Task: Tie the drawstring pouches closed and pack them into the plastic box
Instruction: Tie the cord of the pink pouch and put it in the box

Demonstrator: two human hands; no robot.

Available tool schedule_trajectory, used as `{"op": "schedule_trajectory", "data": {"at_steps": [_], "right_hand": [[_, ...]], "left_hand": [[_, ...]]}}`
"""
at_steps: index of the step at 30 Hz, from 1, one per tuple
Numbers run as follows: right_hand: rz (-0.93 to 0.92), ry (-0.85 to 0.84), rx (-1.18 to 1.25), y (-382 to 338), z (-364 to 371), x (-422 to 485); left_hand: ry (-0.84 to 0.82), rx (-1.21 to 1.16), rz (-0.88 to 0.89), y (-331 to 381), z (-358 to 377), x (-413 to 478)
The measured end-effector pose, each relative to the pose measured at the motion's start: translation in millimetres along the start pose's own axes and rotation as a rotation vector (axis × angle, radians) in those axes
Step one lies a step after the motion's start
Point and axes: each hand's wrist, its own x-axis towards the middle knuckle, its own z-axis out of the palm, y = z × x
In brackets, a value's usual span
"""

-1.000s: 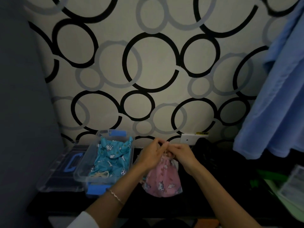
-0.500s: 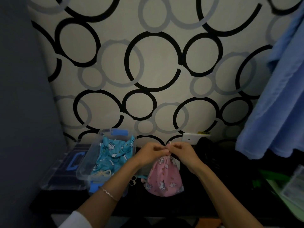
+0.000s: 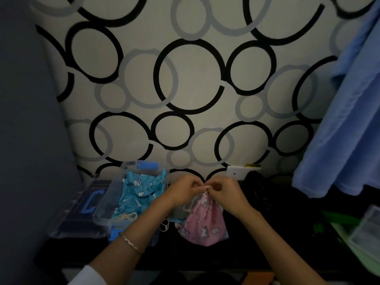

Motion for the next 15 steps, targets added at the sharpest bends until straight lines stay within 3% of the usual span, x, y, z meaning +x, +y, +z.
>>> {"op": "schedule_trajectory", "data": {"at_steps": [2,5,12,15], "right_hand": [[-0.045,-0.051,-0.101,-1.6,-0.8,1.1],[0.017,-0.105,-0.055,-0.8,-5.0,3.2],[0.277,-0.225,0.618,5.6,-8.9,0.7],[0.297,-0.166,0.681,7.2,-6.8,-0.4]], "left_hand": [[0.0,0.057,0.002,1.5,-0.9,0.1],[0.052,0.114,0.005,1.9,-2.4,1.1],[0.063,-0.134,0.01,6.2,-1.6,-0.6],[0.037,-0.243,-0.043,5.7,0.7,-0.2]]}}
